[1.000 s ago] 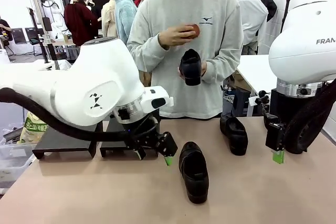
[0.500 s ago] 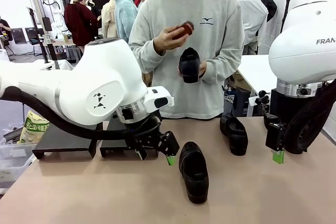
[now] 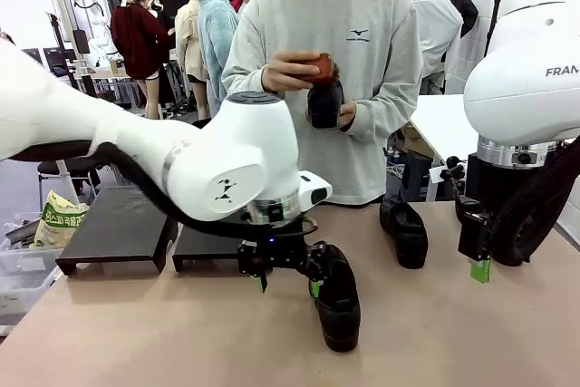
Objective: Organize the shoes by placing them on the stand.
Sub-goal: Place the Shoe from the middle of the table onto the Shoes Stand.
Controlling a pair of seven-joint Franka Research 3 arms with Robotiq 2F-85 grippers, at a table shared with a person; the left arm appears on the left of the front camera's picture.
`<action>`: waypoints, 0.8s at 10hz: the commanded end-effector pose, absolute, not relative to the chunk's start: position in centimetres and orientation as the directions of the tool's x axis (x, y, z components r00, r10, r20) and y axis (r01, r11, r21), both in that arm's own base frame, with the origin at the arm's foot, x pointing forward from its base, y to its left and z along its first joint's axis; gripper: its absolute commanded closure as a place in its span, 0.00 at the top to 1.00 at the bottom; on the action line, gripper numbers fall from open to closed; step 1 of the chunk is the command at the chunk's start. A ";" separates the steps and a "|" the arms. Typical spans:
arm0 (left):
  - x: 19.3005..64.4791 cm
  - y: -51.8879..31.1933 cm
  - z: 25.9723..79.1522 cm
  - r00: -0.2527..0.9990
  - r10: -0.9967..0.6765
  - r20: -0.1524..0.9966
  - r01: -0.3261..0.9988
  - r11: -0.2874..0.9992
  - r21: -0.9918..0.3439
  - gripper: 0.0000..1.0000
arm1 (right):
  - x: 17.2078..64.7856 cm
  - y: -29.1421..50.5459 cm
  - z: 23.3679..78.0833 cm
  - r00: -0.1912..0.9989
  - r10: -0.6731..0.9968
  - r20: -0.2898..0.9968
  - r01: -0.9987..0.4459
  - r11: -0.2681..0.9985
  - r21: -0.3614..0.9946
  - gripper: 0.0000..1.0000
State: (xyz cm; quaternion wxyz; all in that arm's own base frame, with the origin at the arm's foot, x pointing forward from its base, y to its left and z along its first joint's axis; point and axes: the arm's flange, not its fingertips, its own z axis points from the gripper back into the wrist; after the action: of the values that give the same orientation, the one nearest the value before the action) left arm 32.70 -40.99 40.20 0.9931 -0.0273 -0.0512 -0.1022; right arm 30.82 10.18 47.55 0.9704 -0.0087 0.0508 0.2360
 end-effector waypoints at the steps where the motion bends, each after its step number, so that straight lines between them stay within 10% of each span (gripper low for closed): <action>1: 33.9 -43.8 40.3 0.990 -0.103 0.097 0.109 0.993 -0.053 1.00 | 30.7 10.1 47.5 0.884 0.454 -0.108 -0.455 0.890 0.013 1.00; 8: 34.9 -45.3 37.1 0.994 0.091 0.063 -0.083 0.990 -0.117 1.00 | 30.7 10.1 47.5 0.884 0.454 -0.108 -0.455 0.890 0.013 1.00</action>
State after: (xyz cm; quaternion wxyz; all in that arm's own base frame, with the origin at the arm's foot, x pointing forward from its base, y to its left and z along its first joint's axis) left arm 34.96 -44.36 37.82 0.9975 -0.0598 -0.0216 0.0311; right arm 30.82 10.18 47.55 0.9704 -0.0086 0.0508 0.2360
